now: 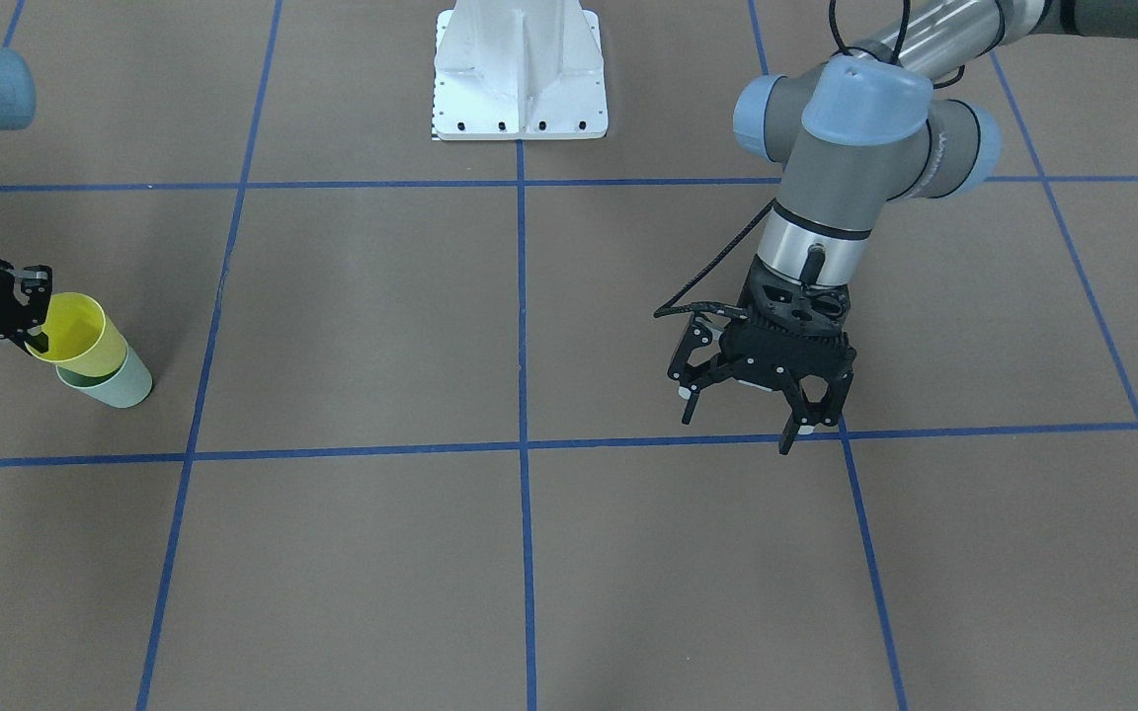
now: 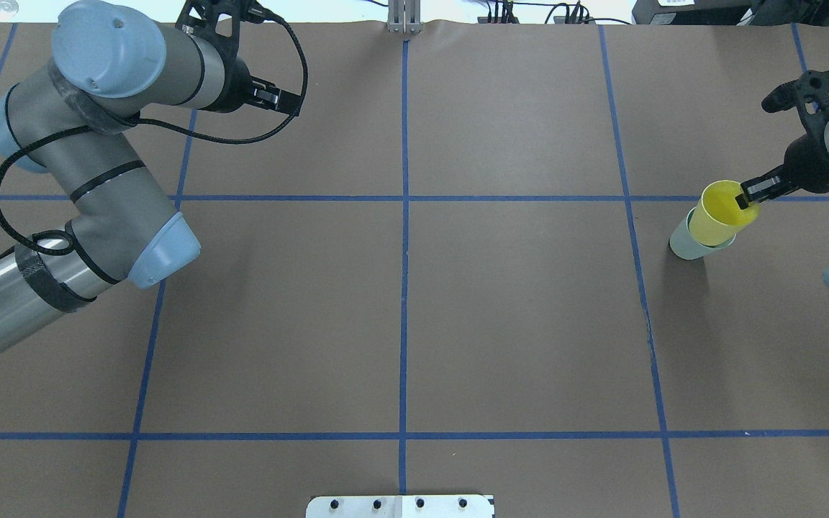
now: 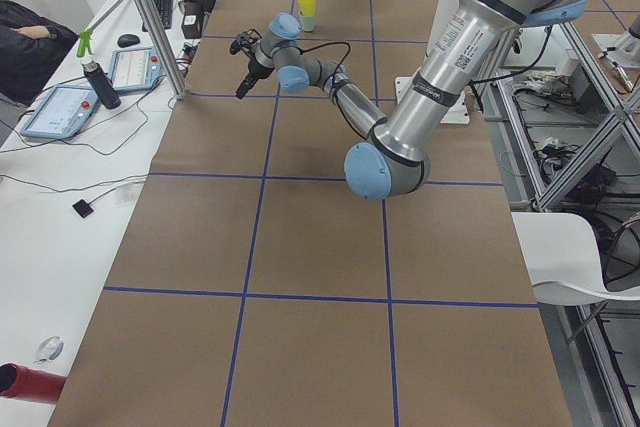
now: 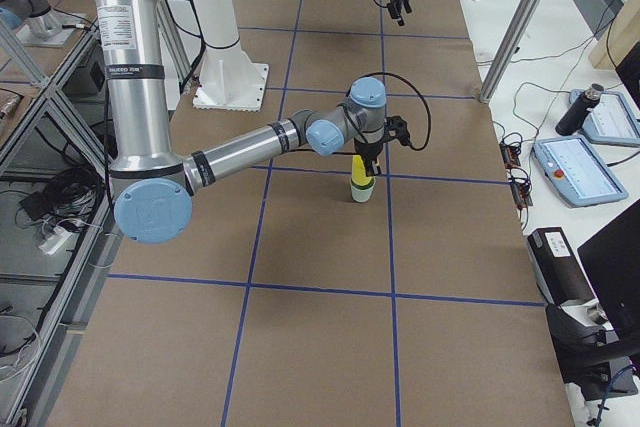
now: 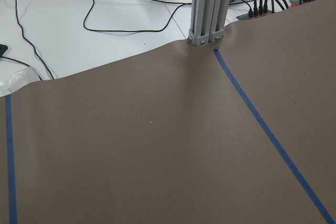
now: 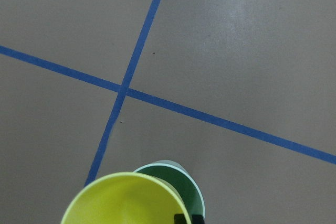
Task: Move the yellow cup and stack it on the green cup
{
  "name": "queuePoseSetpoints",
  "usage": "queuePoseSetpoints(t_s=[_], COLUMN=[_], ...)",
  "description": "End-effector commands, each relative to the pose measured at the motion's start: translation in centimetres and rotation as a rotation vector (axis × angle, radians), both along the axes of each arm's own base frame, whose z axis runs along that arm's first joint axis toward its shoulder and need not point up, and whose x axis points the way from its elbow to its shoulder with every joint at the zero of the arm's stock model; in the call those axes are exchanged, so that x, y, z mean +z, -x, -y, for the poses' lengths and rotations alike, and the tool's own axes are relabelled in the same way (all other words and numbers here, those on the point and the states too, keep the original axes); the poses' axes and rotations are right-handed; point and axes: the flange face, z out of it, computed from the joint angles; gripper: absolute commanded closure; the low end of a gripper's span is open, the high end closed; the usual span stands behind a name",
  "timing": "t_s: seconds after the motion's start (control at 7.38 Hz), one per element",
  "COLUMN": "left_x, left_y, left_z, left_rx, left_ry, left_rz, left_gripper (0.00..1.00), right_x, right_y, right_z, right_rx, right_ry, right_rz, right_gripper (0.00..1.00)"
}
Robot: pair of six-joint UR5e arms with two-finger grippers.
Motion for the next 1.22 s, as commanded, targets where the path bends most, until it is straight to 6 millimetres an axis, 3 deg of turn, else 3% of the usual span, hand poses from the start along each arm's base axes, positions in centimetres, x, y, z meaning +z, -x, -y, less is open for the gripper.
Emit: queuePoseSetpoints(t_s=[0.0, 0.54, 0.68, 0.81, 1.08], left_x=[0.00, 0.11, 0.11, 0.11, 0.11], left_y=[-0.05, -0.04, -0.04, -0.04, -0.04], left_z=[-0.02, -0.03, -0.03, -0.03, -0.03], left_rx=[0.001, 0.001, 0.001, 0.001, 0.001], left_ry=[0.000, 0.001, 0.001, 0.001, 0.001], left_rz=[0.000, 0.001, 0.001, 0.001, 0.001], left_gripper=[0.00, 0.00, 0.00, 0.00, 0.00], right_x=[0.45, 0.83, 0.77, 0.78, 0.82], right_y=[-0.02, 0.18, 0.21, 0.16, 0.04], right_z=[0.05, 0.16, 0.20, 0.25, 0.17], right_rx=[-0.010, -0.011, -0.011, -0.007, -0.005], right_ry=[-0.003, 0.001, 0.001, -0.004, -0.004], right_rz=[-0.008, -0.014, -0.014, -0.019, -0.017], right_gripper=[1.00, 1.00, 0.94, 0.01, 0.00])
